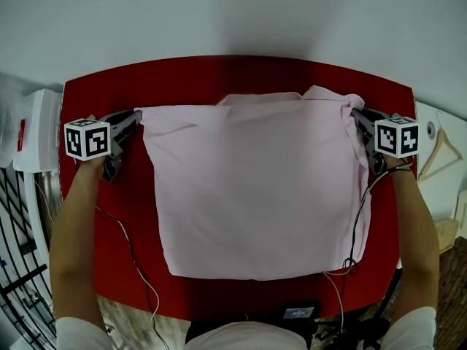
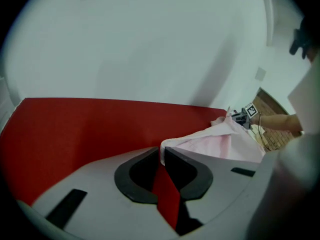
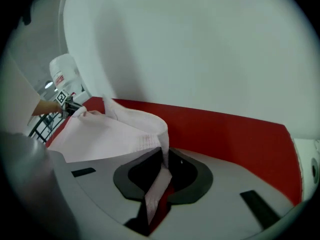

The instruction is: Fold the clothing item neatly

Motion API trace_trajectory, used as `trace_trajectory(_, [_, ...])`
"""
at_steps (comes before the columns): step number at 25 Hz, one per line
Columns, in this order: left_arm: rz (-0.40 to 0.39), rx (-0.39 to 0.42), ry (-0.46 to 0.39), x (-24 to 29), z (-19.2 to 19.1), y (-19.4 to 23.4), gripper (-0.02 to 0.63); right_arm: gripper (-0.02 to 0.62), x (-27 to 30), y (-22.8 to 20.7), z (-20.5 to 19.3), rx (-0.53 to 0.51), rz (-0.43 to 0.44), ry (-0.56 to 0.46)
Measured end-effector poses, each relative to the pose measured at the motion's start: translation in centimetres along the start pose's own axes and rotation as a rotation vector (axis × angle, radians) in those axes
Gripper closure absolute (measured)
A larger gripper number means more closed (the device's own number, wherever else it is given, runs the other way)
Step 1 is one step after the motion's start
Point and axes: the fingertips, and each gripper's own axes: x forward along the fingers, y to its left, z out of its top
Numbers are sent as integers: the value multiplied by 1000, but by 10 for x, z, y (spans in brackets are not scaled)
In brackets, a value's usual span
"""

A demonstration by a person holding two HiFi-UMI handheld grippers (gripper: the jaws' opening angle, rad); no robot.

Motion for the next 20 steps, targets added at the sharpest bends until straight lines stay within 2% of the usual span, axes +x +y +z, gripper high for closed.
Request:
trace_trajectory(1, [10, -12, 0, 0, 0, 3, 586, 560, 2, -1, 1, 8, -3, 4])
trace_trajectory(3, [19, -6, 3, -1, 1, 5, 508, 505, 1, -5, 4, -30, -35, 9])
trace_trajectory(5, [24, 67, 16, -4, 1, 0, 437, 444, -1, -9, 5, -106, -77, 13])
trace_trajectory(11, [58, 549, 32, -11, 8, -47, 434, 436, -11, 2, 4, -262, -104, 3])
trace_trajectory(13, [32, 678, 47, -7, 9, -66, 434, 437, -15, 10, 6, -333, -110, -4])
trace_trajectory(15, [6, 773, 78, 0, 6, -81, 434, 437, -19, 20, 12, -410, -113, -21])
trace_trajectory(17, [-9, 823, 117, 6, 2, -86, 434, 437, -23, 31, 22, -475, -109, -48])
trace_trajectory(20, [-24, 824, 170, 16, -1, -84, 434, 437, -22, 50, 37, -569, -84, -75])
